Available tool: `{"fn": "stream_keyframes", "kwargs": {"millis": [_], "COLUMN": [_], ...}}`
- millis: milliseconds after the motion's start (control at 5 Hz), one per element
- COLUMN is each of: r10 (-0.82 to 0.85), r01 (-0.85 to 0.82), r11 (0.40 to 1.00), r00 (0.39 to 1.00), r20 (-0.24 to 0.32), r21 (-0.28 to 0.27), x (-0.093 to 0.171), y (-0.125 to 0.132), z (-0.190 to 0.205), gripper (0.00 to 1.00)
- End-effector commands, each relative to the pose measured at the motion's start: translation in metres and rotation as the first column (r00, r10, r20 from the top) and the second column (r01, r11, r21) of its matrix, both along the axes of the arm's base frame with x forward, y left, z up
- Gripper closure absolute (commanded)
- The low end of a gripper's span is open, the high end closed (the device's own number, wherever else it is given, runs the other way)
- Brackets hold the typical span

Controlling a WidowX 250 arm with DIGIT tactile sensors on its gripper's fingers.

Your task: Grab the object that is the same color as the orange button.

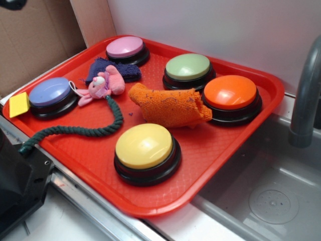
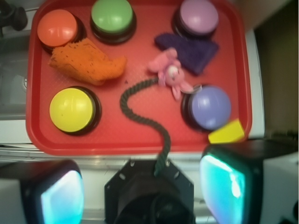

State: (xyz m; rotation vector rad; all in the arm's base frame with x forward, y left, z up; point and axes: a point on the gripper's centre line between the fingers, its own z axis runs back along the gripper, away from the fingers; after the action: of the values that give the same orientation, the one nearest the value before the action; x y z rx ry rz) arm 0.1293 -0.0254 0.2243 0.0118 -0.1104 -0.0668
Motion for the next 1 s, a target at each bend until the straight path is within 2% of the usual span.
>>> {"fn": "stream_keyframes", "kwargs": {"millis": [0,200,400,600,800], "r10": [-0.266,-0.318,-0.371,-0.418,-0.484], "r01": [0.268,0.324,0.379,0.442,0.512], "r11": [0.963,0.946,0.925,0.897,0.856], "r00": [0.946,0.916,0.891,0.869,0.843], "r20": [0.184,0.244,0.260,0.265,0.237], "r21": [0.014,0.013,0.022,-0.033,-0.074], "x": [0.055,0.072,0.093,0.108,0.116], "y": [-0.039,-0.045,-0.059,-0.078,-0.088], "z": [-0.037,-0.062,-0.092,-0.123,-0.151], "gripper": [0.00,0.00,0.00,0.00,0.00]}}
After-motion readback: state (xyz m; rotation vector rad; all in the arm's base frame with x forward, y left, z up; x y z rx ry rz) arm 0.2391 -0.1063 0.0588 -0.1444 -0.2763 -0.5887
